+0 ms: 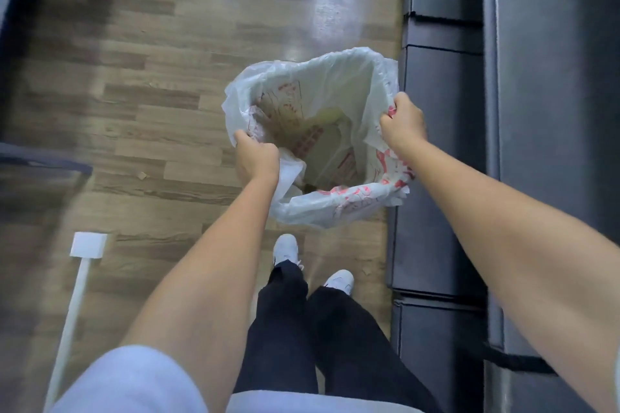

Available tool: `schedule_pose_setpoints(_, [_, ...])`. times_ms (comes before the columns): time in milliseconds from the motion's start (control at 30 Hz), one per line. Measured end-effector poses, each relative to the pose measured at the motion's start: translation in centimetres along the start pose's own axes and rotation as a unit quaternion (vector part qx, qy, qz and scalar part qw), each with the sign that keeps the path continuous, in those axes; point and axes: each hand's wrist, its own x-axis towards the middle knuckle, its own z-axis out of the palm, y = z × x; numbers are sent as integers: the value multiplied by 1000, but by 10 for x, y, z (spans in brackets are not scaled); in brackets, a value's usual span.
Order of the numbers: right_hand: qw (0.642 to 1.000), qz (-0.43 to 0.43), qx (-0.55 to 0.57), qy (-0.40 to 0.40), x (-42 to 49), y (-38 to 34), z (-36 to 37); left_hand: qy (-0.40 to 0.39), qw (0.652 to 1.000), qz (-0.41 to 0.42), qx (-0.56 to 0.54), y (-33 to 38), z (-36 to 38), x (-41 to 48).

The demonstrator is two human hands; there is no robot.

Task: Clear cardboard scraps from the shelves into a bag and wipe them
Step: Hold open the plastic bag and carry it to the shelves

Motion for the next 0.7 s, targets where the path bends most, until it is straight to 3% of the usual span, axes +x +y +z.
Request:
schedule_pose_setpoints(300, [992,-90,-43,-74,53,-121,39,110,985,-95,-96,10,-52,74])
schedule_pose_setpoints(700, [964,-208,-65,-153,135,-253,70,213,954,-163,-135,59,-95,157])
